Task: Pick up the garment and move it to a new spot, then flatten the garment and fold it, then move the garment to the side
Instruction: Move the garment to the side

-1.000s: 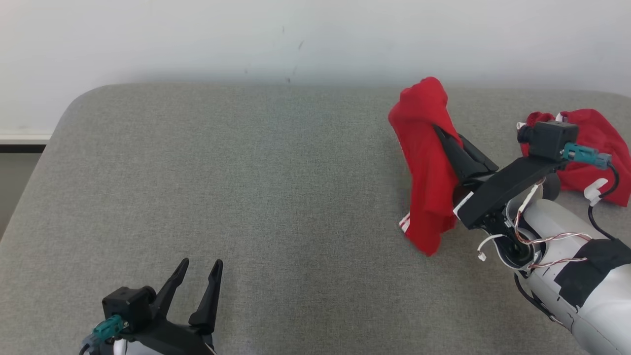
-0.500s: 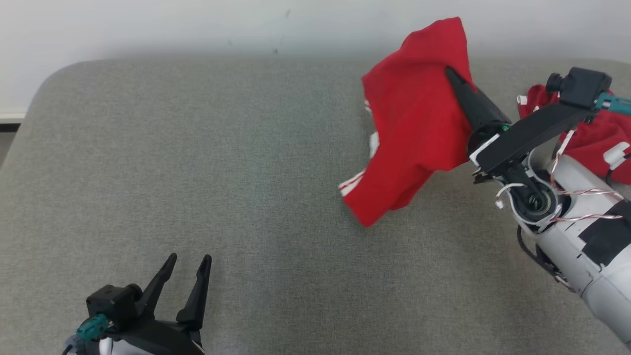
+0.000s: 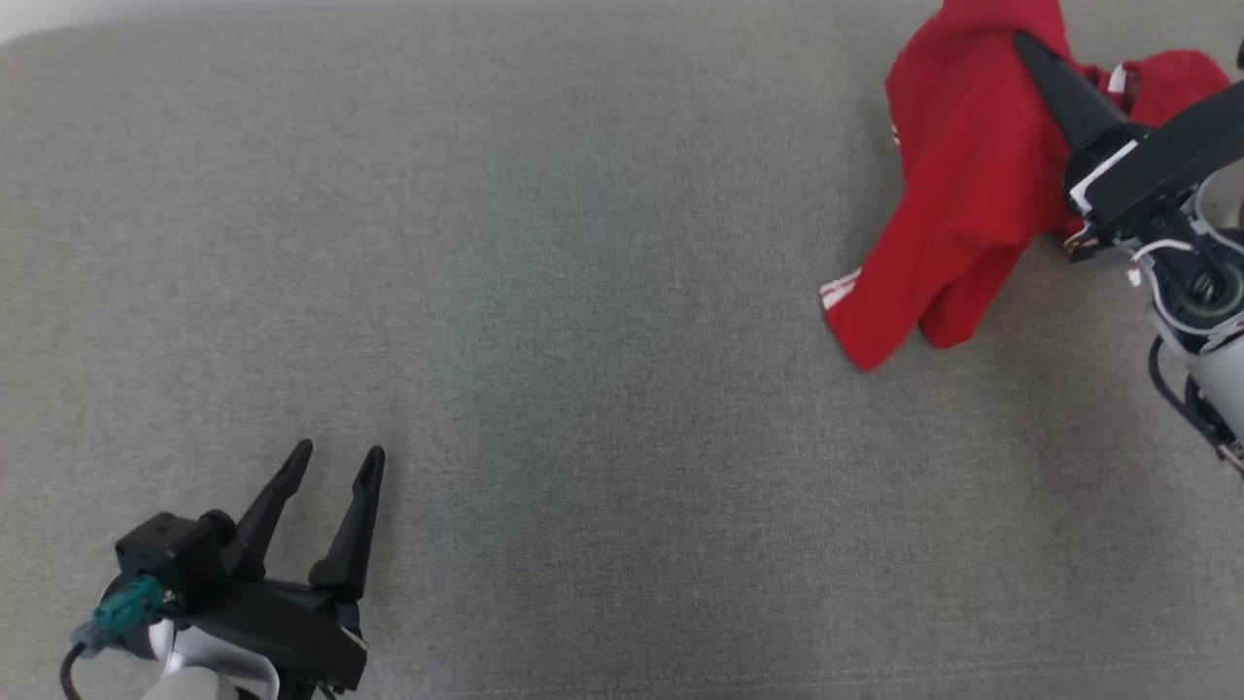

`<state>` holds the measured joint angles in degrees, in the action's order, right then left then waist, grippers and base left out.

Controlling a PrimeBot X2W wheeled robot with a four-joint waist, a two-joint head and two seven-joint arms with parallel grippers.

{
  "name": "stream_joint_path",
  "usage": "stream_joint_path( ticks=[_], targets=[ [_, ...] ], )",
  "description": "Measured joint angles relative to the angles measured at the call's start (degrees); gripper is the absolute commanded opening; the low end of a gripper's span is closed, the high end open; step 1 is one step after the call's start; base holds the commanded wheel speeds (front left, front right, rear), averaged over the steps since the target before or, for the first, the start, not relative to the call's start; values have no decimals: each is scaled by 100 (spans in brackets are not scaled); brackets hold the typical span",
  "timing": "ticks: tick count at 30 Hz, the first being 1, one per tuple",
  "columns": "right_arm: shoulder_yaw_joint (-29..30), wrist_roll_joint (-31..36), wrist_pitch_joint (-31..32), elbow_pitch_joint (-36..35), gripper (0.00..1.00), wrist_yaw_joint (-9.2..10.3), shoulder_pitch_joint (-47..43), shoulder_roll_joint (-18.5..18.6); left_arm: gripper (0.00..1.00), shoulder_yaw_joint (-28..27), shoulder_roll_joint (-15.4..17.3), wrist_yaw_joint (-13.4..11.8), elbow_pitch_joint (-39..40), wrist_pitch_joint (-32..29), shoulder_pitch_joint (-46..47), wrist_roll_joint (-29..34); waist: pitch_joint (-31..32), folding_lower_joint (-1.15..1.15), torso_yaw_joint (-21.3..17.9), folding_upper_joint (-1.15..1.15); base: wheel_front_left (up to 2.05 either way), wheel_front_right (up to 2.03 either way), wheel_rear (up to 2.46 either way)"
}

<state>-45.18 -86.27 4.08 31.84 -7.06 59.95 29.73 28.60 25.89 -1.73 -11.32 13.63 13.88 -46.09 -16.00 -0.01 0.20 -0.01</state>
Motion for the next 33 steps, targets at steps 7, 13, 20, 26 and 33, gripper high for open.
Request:
stream_joint_path(
  ticks=[7, 13, 20, 26, 33],
  targets=[
    [67, 36, 198, 258, 0, 0, 321, 267, 100, -62, 123, 31, 104, -49, 162, 41, -461, 0, -126, 0, 0, 0, 0],
    [111, 311, 77, 647, 0, 29, 560, 337, 100, -125, 211, 71, 98, -49, 207, 41, -732, 0, -237, 0, 0, 0, 0],
    [27, 736, -124, 943, 0, 332, 777, 525, 100, -132, 222, 73, 110, -51, 216, 41, -851, 1, -374, 0, 0, 0, 0],
    [-153, 1149, -268, 1072, 0, 528, 973, 655, 100, -119, 220, 74, 138, -92, 238, 47, -934, 1, -420, 0, 0, 0, 0],
    [-423, 1588, -368, 1209, 0, 719, 990, 784, 100, -115, 209, 75, 133, -93, 263, 47, -956, 1, -433, 0, 0, 0, 0]
  ],
)
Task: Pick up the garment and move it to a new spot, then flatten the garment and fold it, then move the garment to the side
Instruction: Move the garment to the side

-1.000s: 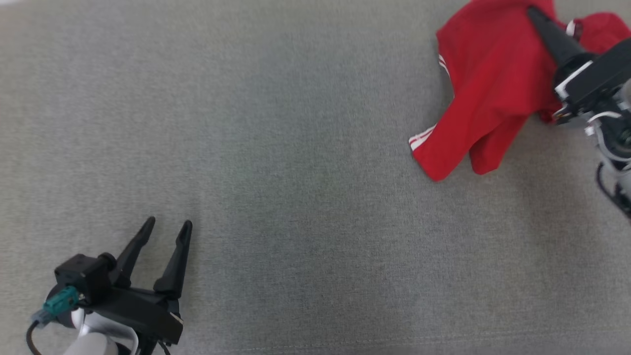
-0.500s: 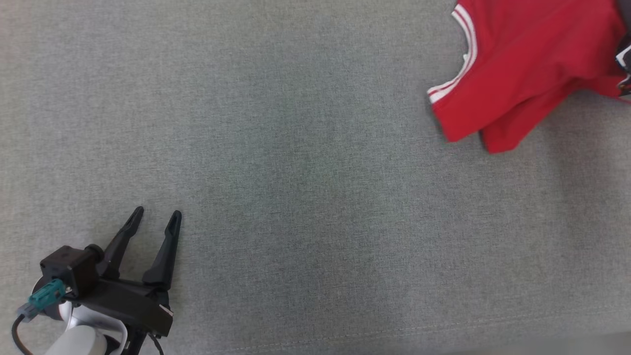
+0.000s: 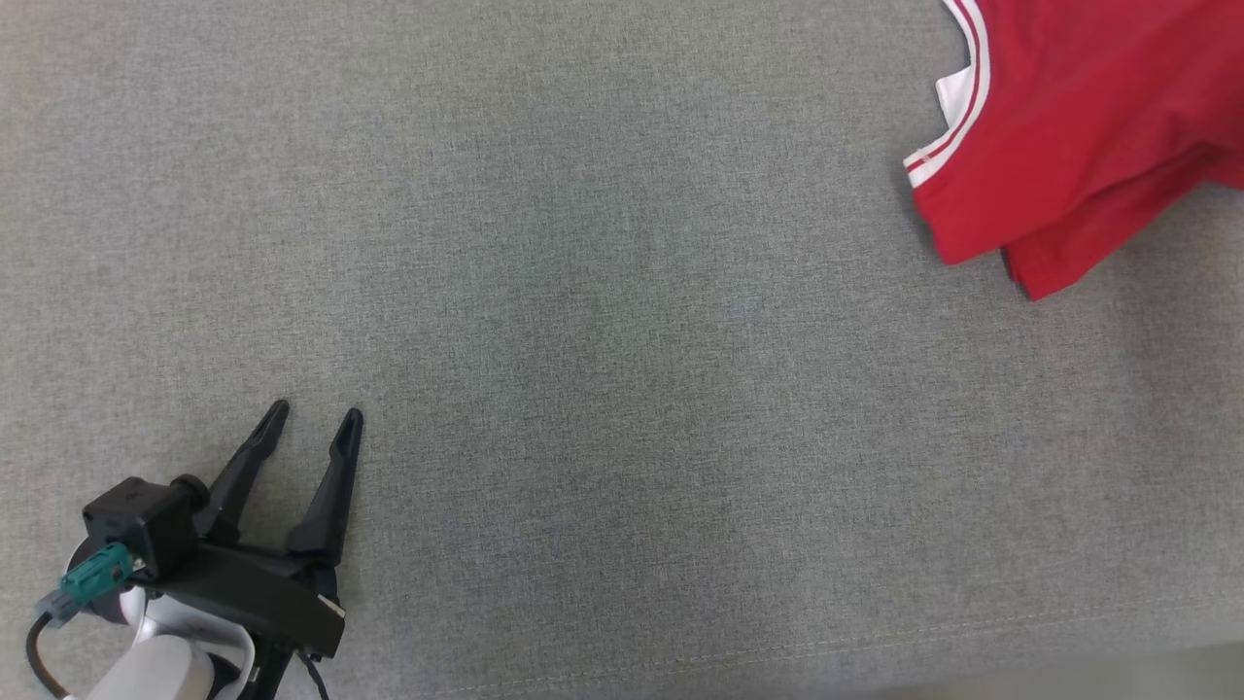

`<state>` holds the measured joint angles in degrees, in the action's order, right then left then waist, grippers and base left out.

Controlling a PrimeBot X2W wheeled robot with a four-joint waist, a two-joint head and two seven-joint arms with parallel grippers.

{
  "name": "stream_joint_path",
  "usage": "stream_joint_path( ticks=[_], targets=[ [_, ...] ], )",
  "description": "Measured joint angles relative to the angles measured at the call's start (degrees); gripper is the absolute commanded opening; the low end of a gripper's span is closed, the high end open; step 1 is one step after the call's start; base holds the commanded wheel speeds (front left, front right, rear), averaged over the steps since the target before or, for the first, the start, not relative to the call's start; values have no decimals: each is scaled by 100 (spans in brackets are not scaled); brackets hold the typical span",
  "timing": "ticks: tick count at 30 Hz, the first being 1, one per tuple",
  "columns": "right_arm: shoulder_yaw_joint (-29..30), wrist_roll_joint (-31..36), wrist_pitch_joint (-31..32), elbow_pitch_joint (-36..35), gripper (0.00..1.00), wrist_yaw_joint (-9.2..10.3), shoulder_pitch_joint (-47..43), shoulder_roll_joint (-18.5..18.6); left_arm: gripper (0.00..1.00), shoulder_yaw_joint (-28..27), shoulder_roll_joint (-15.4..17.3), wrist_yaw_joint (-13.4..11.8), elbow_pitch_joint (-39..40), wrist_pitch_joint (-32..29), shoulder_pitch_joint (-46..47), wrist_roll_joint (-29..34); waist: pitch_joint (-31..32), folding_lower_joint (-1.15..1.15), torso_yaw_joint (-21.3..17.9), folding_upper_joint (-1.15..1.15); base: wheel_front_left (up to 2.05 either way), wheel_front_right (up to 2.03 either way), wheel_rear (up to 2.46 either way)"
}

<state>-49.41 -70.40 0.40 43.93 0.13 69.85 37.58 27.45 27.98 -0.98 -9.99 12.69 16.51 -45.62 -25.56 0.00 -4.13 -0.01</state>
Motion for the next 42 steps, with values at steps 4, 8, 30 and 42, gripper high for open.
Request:
stream_joint_path(
  ticks=[4, 8, 30, 42],
  targets=[
    [-167, 349, -101, 174, 0, 207, 38, 149, 100, 24, -21, 5, -1, 0, 75, 0, -13, 0, -2, 0, 0, 0, 0],
    [-257, 482, -151, 302, 0, 332, 60, 163, 100, 36, -29, 9, -9, 0, 76, 0, -15, 0, 2, 1, 0, 0, 0],
    [-936, 1418, -520, 1547, 100, 692, -283, -197, 100, 89, -267, 55, -378, 9, 94, -1, 579, 1, 23, 1, 0, 0, 0],
    [-862, 1445, -1369, 1170, 100, 691, -952, -412, 100, -140, -399, -48, -494, 116, 38, -9, 1339, 1, -57, 1, 0, 0, 0]
  ],
)
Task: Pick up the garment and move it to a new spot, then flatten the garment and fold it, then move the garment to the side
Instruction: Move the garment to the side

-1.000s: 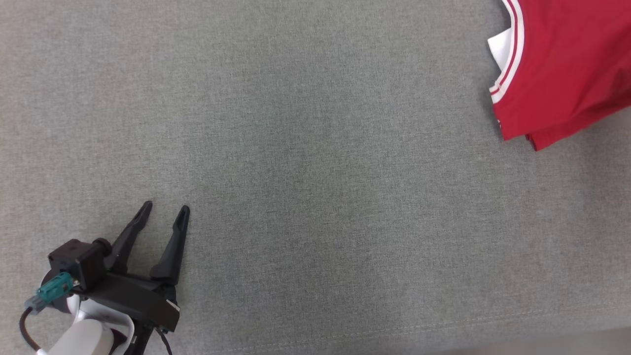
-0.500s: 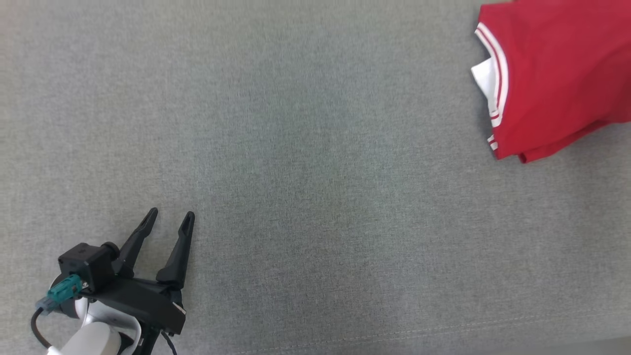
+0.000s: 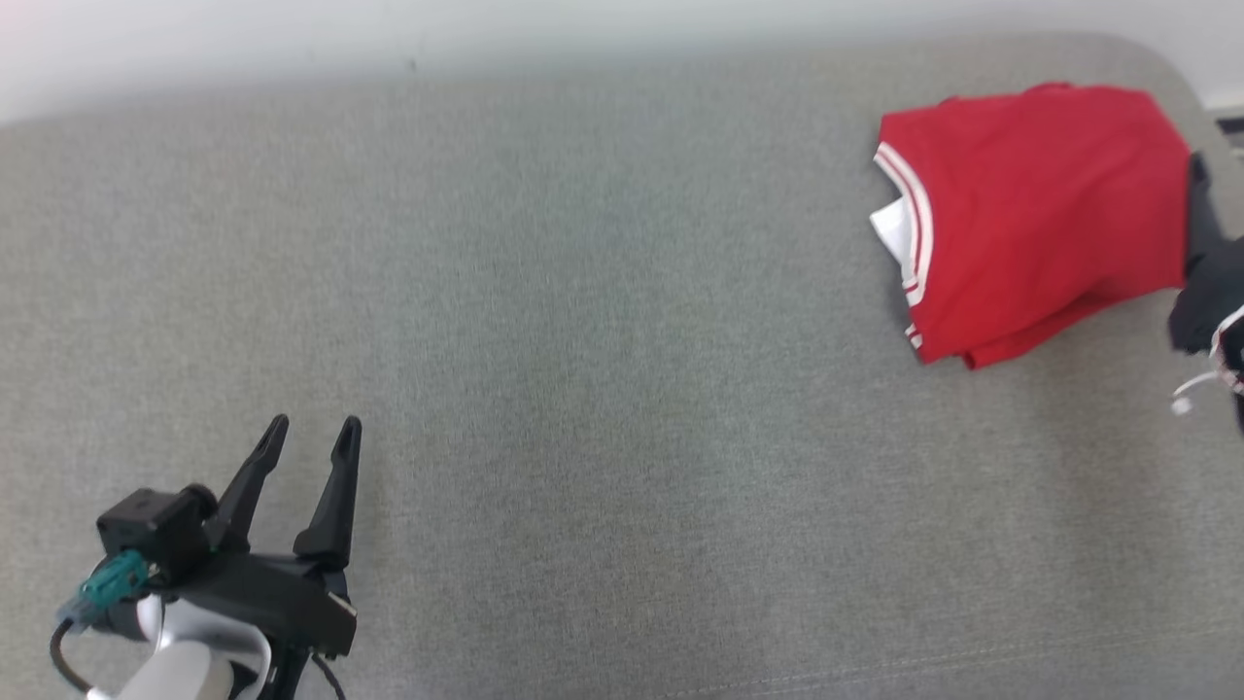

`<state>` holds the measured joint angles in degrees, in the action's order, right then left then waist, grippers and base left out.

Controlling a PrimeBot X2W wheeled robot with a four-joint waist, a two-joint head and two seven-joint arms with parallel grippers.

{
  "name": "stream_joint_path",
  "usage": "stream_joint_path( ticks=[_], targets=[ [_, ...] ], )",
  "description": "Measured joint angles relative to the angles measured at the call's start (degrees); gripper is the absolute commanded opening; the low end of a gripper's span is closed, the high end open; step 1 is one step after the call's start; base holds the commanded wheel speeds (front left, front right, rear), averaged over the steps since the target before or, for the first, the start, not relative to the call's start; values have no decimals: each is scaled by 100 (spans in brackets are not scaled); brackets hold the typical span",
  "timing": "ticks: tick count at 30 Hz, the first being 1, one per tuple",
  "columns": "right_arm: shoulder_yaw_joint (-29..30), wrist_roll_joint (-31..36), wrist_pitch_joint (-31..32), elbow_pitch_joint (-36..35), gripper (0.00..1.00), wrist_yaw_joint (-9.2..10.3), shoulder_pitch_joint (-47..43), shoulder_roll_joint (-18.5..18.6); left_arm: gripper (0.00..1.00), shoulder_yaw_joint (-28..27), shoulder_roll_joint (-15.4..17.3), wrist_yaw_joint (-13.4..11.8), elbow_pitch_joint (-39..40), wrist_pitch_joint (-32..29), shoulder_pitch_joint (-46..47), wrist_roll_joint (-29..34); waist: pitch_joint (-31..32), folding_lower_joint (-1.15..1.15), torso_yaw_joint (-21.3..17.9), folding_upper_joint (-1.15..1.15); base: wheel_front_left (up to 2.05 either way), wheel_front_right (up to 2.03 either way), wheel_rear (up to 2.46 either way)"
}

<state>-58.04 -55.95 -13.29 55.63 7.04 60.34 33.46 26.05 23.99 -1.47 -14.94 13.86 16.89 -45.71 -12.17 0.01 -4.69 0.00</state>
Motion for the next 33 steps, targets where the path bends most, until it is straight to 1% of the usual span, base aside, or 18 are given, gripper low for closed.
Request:
stream_joint_path(
  ticks=[7, 11, 15, 19, 25, 28, 33],
  targets=[
    [113, -48, -101, -661, 100, -8, -631, -14, 100, -201, -29, -152, 38, 44, -385, 0, 522, 0, -42, 0, 0, 0, 0],
    [205, -110, -102, -1113, 100, -4, -1239, 88, 100, -249, -88, -183, 138, 45, -591, 0, 807, 0, -50, 0, 0, 0, 0],
    [439, -125, -101, -1702, 100, 2, -1777, 227, 100, -343, -123, -214, 274, 45, -798, 0, 1036, 0, -34, 0, 0, 0, 0],
    [653, -143, -100, -2298, 100, 9, -2314, 232, 100, -460, -135, -260, 322, 46, -1002, 0, 1208, 0, 5, 0, 0, 0, 0],
    [1223, -65, -100, -2794, 100, 10, -3034, 200, 100, -699, -133, -314, 492, 47, -1354, 8, 1375, 0, 42, 1, 0, 0, 0],
    [1550, 58, -101, -2986, 100, 10, -3366, 123, 100, -769, -145, -336, 602, 47, -1484, 35, 1416, -1, 27, 0, 0, 0, 0],
    [2115, 302, -100, -3287, 100, 10, -3964, -20, 100, -866, -166, -367, 754, 62, -1585, 285, 1467, -1, -12, 0, 0, 0, 0]
  ],
)
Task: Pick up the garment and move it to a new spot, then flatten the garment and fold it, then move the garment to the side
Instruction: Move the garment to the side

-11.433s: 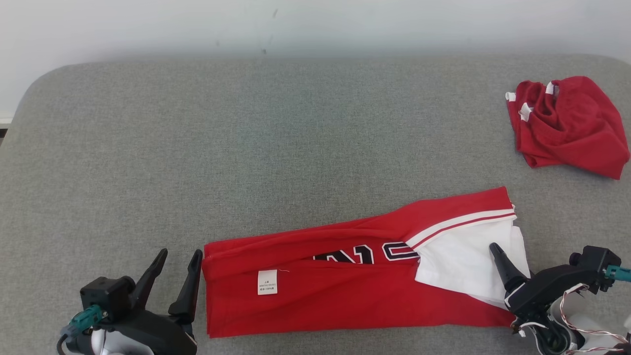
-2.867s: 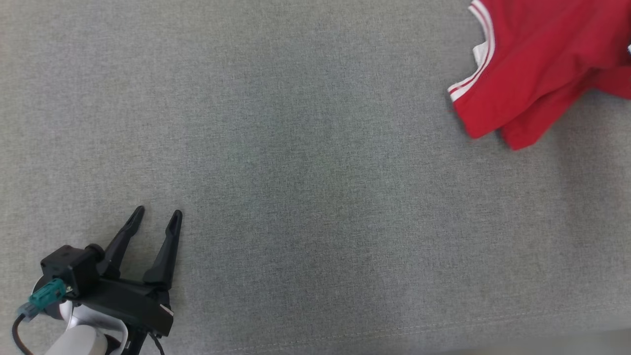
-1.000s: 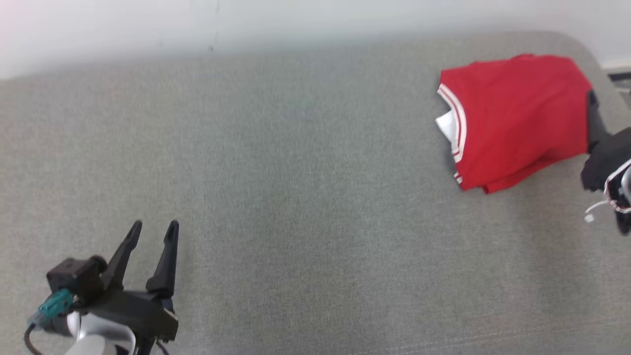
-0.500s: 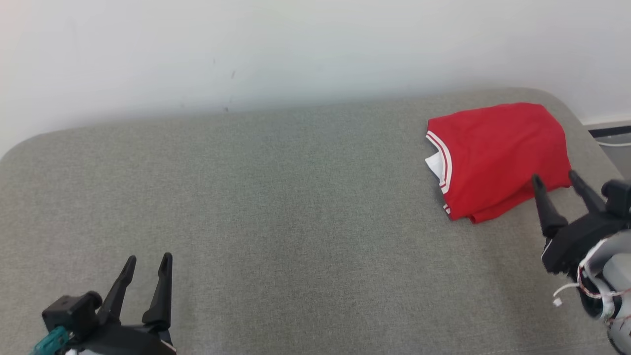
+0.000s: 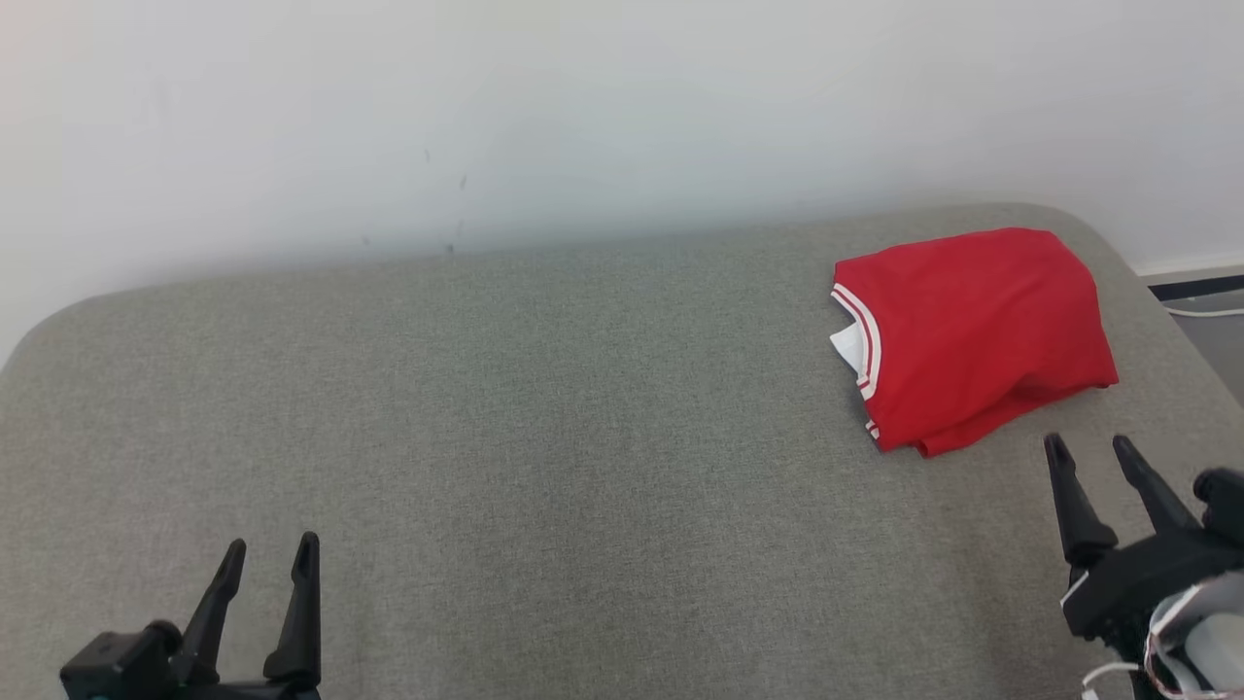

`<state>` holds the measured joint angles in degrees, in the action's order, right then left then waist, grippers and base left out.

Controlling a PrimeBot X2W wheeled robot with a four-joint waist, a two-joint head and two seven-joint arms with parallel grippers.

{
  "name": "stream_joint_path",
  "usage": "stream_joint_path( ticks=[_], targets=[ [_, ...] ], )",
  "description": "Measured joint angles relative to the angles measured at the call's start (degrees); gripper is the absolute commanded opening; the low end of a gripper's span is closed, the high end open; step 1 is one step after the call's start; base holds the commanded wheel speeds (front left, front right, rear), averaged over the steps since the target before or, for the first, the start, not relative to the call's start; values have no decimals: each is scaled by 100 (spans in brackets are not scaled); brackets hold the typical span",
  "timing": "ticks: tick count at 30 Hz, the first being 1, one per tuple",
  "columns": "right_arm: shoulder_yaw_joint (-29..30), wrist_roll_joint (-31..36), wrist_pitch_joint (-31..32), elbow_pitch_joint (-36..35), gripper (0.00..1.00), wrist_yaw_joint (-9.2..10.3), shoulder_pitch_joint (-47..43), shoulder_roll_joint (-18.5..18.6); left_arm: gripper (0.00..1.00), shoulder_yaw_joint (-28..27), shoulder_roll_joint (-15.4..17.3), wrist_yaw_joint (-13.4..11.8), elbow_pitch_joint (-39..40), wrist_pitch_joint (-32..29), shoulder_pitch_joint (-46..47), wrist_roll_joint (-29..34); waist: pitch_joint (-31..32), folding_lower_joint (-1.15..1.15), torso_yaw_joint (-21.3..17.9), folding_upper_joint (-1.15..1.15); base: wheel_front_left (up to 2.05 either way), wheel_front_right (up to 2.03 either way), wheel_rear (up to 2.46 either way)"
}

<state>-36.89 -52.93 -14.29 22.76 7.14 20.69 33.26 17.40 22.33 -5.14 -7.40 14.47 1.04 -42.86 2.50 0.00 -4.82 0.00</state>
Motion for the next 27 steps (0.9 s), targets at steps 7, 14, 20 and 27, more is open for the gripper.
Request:
stream_joint_path(
  ticks=[7, 14, 20, 27],
  targets=[
    [683, 679, 0, -441, 100, 1, -681, -263, 100, -119, -52, -41, 131, 0, -169, 178, -2, 0, -17, 0, 0, 0, 0],
    [1428, 1467, -1, -1133, 100, 1, -1177, -499, 100, -232, -116, -47, 210, 0, -281, 401, 10, 0, -9, 0, 0, 0, 0],
    [1774, 1895, -19, -1826, 100, 1, -1459, -613, 100, -264, -169, -47, 256, 0, -280, 512, 12, 0, 31, 0, 0, 0, 0],
    [2119, 2149, -25, -2364, 100, 2, -1795, -777, 100, -355, -223, -32, 287, 0, -280, 692, -23, 0, 112, 0, 0, 0, 0]
  ],
)
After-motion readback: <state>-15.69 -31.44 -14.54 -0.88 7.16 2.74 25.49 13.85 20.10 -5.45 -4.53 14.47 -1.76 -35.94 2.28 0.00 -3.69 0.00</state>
